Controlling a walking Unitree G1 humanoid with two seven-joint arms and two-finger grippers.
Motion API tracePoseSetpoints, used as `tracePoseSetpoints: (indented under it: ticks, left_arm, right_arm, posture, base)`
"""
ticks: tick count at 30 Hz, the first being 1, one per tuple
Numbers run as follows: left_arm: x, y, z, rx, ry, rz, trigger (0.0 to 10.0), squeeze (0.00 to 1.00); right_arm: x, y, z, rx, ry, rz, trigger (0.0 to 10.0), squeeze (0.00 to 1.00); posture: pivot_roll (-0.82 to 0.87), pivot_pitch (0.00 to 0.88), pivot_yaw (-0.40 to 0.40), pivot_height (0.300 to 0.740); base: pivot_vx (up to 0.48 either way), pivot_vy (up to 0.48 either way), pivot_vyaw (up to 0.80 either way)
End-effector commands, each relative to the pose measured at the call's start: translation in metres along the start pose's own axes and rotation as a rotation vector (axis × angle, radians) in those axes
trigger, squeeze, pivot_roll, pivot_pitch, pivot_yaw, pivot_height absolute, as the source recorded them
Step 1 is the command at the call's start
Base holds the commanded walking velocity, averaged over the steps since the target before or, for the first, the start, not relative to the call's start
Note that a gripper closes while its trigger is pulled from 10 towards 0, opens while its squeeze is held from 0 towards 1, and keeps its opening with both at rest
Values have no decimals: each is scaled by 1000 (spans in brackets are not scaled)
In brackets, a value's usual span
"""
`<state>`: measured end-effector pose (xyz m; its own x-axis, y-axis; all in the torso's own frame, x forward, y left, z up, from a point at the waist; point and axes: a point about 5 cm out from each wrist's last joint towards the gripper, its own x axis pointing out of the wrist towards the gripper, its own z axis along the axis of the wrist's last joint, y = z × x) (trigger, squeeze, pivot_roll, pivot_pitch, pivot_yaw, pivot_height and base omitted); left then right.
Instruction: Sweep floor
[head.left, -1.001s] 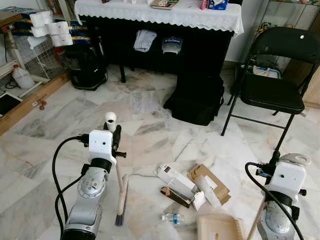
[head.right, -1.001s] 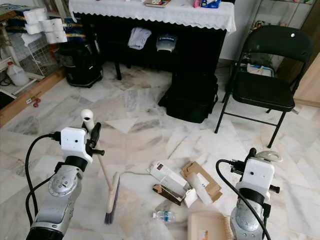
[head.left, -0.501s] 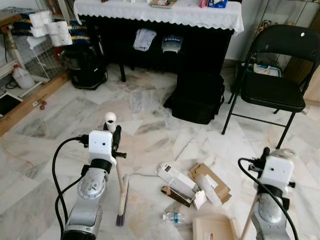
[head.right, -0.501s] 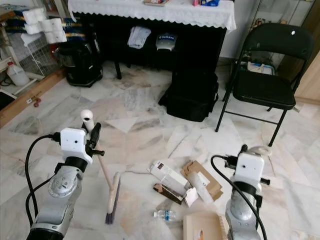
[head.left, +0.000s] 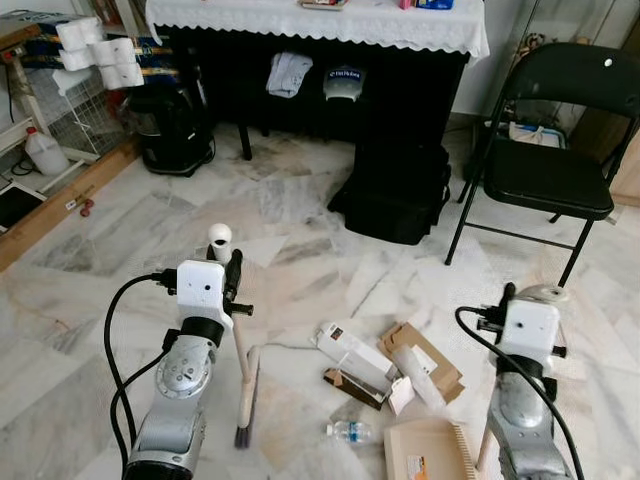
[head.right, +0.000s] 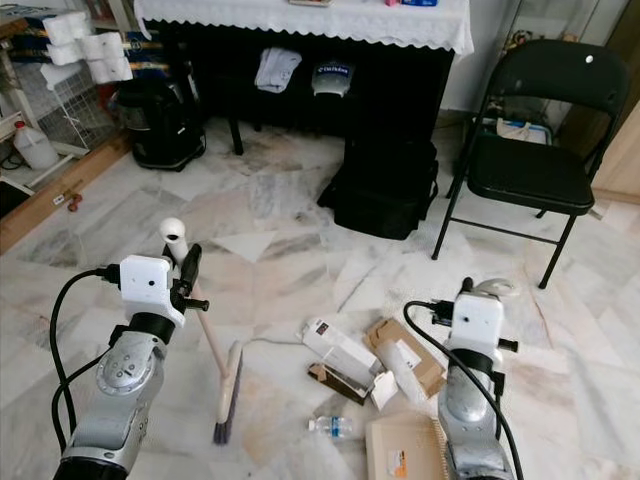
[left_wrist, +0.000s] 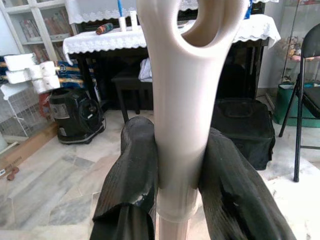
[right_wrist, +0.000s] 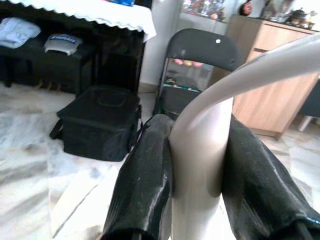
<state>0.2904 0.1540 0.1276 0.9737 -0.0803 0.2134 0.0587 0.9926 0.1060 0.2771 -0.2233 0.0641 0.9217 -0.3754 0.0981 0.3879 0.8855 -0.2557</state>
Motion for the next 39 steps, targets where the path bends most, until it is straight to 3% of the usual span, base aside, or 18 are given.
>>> tracePoseSetpoints:
  ticks: [1,12,32,39]
  left_arm:
    - [1,3,9,7,-35,8,10000,0]
    - [-7,8,11,15,-36,23,10000,0]
    - [-33,21,25,40,-6,36,10000,0]
    - [-37,23,32,47,-2,42,10000,0]
  right_arm:
    - [5,0,7,-6,-43,1,10000,0]
    - [13,5,16,-28,-104,33,10000,0]
    - [-3,18,6,-134,-153,133,10000,0]
    - [9,9,29,-150,-273,66,10000,0]
  posture:
    - [31,92,24,740]
    - [44,127,19,740]
    - [120,229,16,740]
    - [119,244,14,740]
  base:
    - [0,0,0]
    - [0,0,0]
    - [0,0,0]
    - [0,0,0]
